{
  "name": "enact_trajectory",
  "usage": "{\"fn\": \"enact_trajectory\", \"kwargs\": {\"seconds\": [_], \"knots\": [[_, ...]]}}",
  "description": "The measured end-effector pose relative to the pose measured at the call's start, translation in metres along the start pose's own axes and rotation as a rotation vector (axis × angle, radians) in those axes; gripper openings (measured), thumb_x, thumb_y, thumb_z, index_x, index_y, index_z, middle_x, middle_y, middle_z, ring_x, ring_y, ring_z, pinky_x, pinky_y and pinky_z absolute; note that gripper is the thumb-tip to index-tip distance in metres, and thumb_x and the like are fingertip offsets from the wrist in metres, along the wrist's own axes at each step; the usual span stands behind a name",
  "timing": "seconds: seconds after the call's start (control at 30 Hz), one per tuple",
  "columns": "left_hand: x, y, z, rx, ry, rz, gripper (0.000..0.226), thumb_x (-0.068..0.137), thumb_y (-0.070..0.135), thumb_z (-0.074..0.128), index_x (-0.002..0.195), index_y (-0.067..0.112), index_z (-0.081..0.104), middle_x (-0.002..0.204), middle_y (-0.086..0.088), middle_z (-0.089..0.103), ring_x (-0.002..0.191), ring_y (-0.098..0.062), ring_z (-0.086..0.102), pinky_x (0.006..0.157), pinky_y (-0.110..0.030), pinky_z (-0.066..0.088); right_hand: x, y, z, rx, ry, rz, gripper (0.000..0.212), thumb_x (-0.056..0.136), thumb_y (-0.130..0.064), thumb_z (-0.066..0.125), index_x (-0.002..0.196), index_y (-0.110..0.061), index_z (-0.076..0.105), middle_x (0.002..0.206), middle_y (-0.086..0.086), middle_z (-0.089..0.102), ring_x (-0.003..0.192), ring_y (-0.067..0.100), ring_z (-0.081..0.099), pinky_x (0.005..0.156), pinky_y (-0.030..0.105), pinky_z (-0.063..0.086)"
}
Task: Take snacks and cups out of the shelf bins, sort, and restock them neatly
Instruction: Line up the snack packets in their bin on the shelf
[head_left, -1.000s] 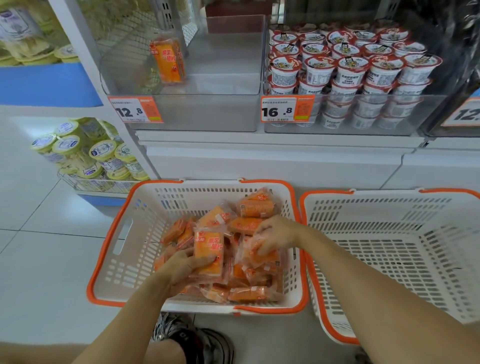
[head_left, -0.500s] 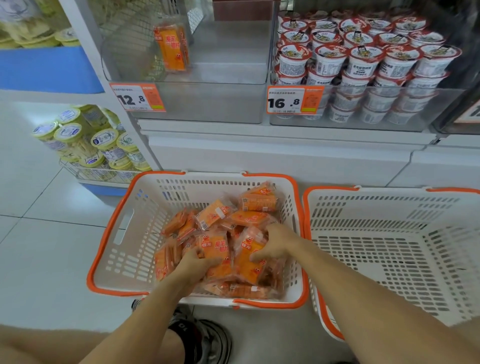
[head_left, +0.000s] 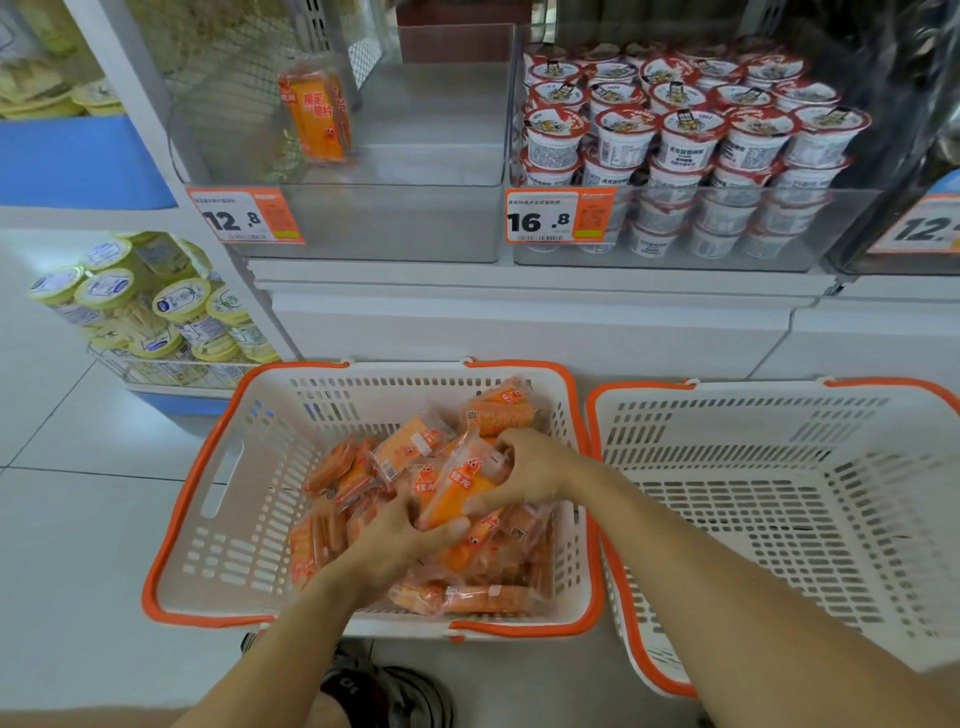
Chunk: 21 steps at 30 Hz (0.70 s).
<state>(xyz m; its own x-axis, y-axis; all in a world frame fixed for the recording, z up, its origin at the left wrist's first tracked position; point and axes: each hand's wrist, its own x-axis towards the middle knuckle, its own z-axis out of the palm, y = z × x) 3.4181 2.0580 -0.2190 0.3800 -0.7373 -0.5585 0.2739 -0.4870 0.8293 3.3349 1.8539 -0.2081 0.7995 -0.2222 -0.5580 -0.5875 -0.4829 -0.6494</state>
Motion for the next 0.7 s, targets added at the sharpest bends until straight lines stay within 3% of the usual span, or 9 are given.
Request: {"fn": "enact_trajectory", "kwargs": {"seconds": [0.07,0.13,0.2,0.23,0.3,0.4,0.57,0.63,0.7], "knots": [[0.001,-0.002,0.000,-0.028,0.046,-0.001,0.027,0.085,0.014,0.076,0.106,0.012,0.060,0.092,-0.004,0.074,0.079,-0.009,0.074,0.063,-0.022,0.058,0.002,-0.001,0.006,-0.031,0.025,-0.006,0.106,0.052,-0.076,0.082,0.136,-0.020,0.049,0.131,-0.005,0.057,0.117,0.020,0.057,0.101,0.039,0.049],[0.003,-0.006,-0.006,-0.119,0.050,-0.045,0.036,0.083,0.014,0.077,0.115,0.005,0.060,0.098,-0.011,0.076,0.087,-0.023,0.075,0.067,-0.029,0.059,0.000,-0.001,-0.001,-0.013,0.011,0.002,0.093,0.054,-0.076,0.081,0.126,-0.022,0.056,0.119,-0.008,0.062,0.109,0.018,0.060,0.096,0.036,0.051],[0.007,-0.013,-0.016,-0.183,0.084,-0.115,0.052,0.079,0.020,0.080,0.122,0.002,0.058,0.105,-0.016,0.075,0.095,-0.033,0.073,0.077,-0.041,0.060,-0.004,0.003,-0.014,-0.019,0.005,0.049,0.072,0.065,-0.062,0.085,0.118,-0.022,0.059,0.107,-0.009,0.062,0.097,0.014,0.059,0.082,0.028,0.048],[0.008,-0.015,-0.019,-0.204,0.120,-0.142,0.057,0.076,0.024,0.082,0.123,0.003,0.058,0.105,-0.017,0.075,0.095,-0.035,0.073,0.083,-0.046,0.060,-0.006,0.006,-0.020,-0.029,0.032,0.081,0.066,0.070,-0.051,0.087,0.121,-0.020,0.059,0.109,-0.006,0.063,0.096,0.015,0.059,0.077,0.025,0.045],[0.011,-0.020,-0.023,-0.216,0.212,-0.161,0.065,0.072,0.033,0.086,0.123,0.005,0.058,0.103,-0.015,0.075,0.093,-0.035,0.074,0.087,-0.052,0.058,-0.008,0.010,-0.025,-0.041,0.195,0.127,0.075,0.075,-0.032,0.087,0.140,-0.018,0.051,0.129,0.002,0.062,0.108,0.020,0.061,0.079,0.025,0.045],[0.014,-0.019,-0.020,-0.213,0.270,-0.160,0.065,0.073,0.042,0.084,0.122,0.007,0.060,0.101,-0.014,0.076,0.090,-0.033,0.075,0.085,-0.050,0.059,-0.011,-0.004,-0.009,0.205,0.379,0.063,0.083,0.082,-0.023,0.082,0.152,-0.023,0.038,0.140,0.000,0.056,0.120,0.021,0.060,0.077,0.020,0.048],[0.017,-0.003,-0.004,-0.283,0.229,-0.119,0.040,0.093,0.035,0.065,0.121,0.006,0.065,0.104,-0.011,0.076,0.092,-0.023,0.074,0.075,-0.034,0.053,-0.010,-0.029,0.041,0.437,0.311,0.004,0.038,0.090,-0.041,0.071,0.123,-0.026,0.060,0.110,-0.013,0.066,0.100,0.007,0.063,0.082,0.023,0.053],[0.014,0.001,-0.006,-0.307,0.206,-0.087,0.045,0.091,0.035,0.068,0.127,0.009,0.060,0.108,-0.010,0.075,0.094,-0.023,0.073,0.073,-0.033,0.054,-0.016,-0.041,0.045,0.592,0.214,-0.036,0.031,0.098,-0.045,0.056,0.125,-0.031,0.057,0.108,-0.019,0.064,0.100,0.003,0.059,0.089,0.027,0.049],[0.011,0.005,-0.010,-0.338,0.208,-0.048,0.061,0.083,0.040,0.077,0.133,0.012,0.054,0.114,-0.009,0.073,0.101,-0.025,0.072,0.083,-0.040,0.056,-0.021,-0.047,0.039,0.835,0.078,-0.022,0.029,0.104,-0.039,0.040,0.111,-0.028,0.065,0.097,-0.014,0.070,0.098,0.010,0.062,0.098,0.037,0.049]]}}
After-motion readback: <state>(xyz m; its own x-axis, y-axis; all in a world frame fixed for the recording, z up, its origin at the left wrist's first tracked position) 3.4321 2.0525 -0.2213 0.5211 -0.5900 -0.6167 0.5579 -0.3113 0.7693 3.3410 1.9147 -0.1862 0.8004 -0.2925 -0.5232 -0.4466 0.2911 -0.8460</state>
